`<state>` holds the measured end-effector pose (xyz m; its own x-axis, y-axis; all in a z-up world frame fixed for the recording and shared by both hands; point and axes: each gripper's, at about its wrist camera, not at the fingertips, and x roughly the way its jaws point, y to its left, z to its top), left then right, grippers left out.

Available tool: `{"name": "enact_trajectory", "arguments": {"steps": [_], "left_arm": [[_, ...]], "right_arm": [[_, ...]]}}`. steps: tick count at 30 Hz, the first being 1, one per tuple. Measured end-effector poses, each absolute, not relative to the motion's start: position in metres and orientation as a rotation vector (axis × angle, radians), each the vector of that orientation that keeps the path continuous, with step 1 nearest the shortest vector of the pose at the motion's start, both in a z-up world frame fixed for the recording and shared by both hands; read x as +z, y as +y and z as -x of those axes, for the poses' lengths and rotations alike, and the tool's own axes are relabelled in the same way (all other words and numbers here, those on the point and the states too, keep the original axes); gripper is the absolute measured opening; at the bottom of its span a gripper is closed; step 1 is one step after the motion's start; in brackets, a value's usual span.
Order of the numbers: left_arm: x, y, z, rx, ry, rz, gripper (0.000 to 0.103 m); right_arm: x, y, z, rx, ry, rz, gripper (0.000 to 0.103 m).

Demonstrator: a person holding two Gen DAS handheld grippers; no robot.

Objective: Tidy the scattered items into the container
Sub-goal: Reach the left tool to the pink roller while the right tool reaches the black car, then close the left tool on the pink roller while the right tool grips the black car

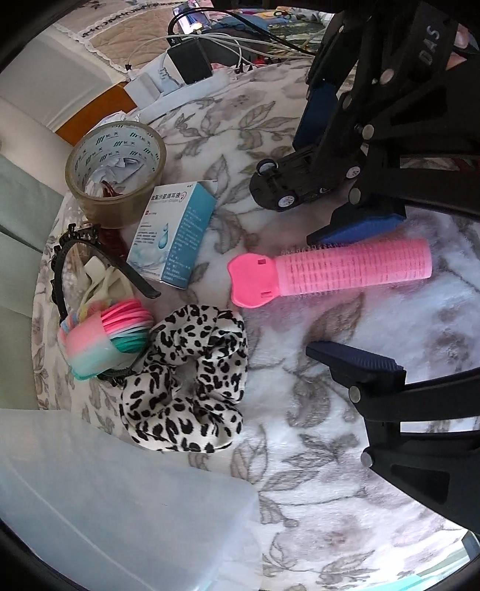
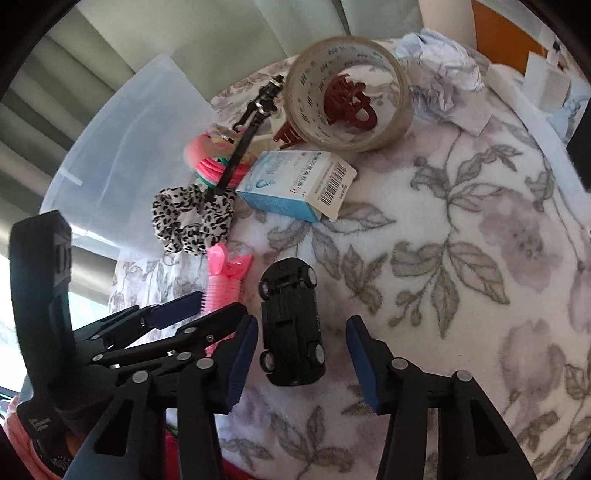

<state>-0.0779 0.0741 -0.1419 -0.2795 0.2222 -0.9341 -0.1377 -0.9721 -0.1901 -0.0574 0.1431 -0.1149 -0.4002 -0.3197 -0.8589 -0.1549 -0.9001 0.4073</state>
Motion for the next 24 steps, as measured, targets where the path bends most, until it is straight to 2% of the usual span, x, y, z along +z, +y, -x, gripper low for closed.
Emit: {"name": "enact_trajectory", "arguments": {"steps": [3, 5, 8, 10, 21, 22, 24], "left_arm": [[-0.14, 0.076, 0.08, 2.347, -0.105, 1.726, 0.051], [-0.138, 0.079, 0.081, 2.346, -0.101, 1.719, 0.049], [-0.134, 0.082, 0.082, 2.334, -0.096, 1.7, 0.041], [-0.13, 0.084, 0.083, 2.317, -0.115, 1.684, 0.029], [-0.108, 0.098, 0.074, 2.31, -0.133, 1.622, 0.027], [-0.123, 0.089, 0.06, 2.32, -0.133, 1.603, 0.027], [-0.108, 0.059, 0.032, 2.343, -0.144, 1.558, 0.027]], "right_arm": [[-0.117, 0.143, 0.059, -2.449, -0.674, -1.664, 0.048], [-0.117, 0.142, 0.059, -2.451, -0.652, -1.664, 0.041], [-0.116, 0.135, 0.06, -2.445, -0.626, -1.667, 0.035], [-0.115, 0.133, 0.059, -2.444, -0.618, -1.666, 0.035], [-0.083, 0.128, 0.039, -2.508, -0.609, -1.603, 0.035], [-0.078, 0.128, 0.038, -2.517, -0.608, -1.591, 0.035], [-0.068, 0.127, 0.037, -2.538, -0.594, -1.562, 0.035]]}}
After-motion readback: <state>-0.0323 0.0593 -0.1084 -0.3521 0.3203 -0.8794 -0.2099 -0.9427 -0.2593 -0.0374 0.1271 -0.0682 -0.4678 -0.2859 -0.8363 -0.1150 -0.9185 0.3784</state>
